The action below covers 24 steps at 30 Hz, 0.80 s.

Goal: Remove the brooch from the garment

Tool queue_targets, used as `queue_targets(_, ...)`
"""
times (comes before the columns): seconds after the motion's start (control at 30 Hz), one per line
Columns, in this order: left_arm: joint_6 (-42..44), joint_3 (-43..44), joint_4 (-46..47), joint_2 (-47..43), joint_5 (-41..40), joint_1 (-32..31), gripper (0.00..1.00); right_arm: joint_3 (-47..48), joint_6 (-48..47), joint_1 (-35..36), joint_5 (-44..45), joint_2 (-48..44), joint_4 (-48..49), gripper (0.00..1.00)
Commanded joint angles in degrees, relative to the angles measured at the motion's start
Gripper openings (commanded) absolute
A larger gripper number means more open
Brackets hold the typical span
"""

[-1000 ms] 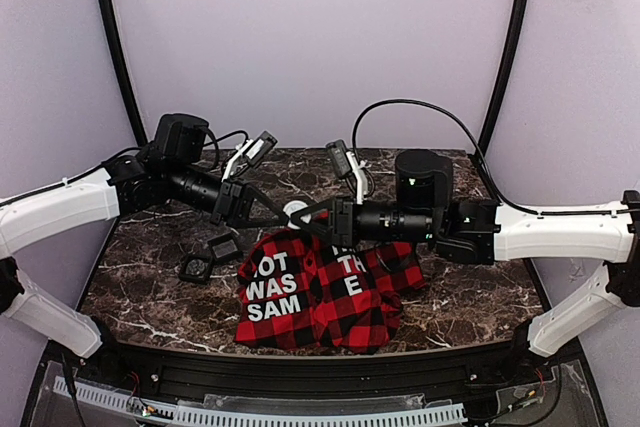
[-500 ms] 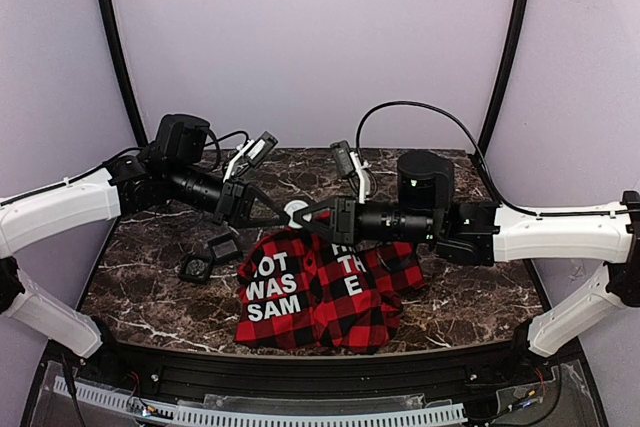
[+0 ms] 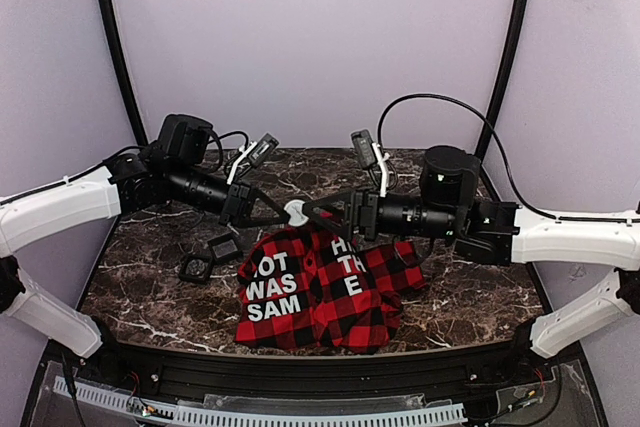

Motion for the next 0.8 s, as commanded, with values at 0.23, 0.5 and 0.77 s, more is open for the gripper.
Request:
queue_targets(0.23,-1.86,-2.8,-6.38,-6.16,-29.11,3.06,0.01,-1.1,-3.02,-2.23,19.78,-9.53,-12.71,0.98)
queue_targets(0.5,-2.8,-1.4,-22.11,2.08,-52.72,6.83,0.01,0.59,-4.56,-6.68,28.54,-8.58,-25.04,0.99)
queue_targets(0.77,-3.26,4.02,-27.62,15.09,-62.57,7.54,0.01,-3.07,-4.36,-10.53,25.43,-11.05,-23.25,0.99)
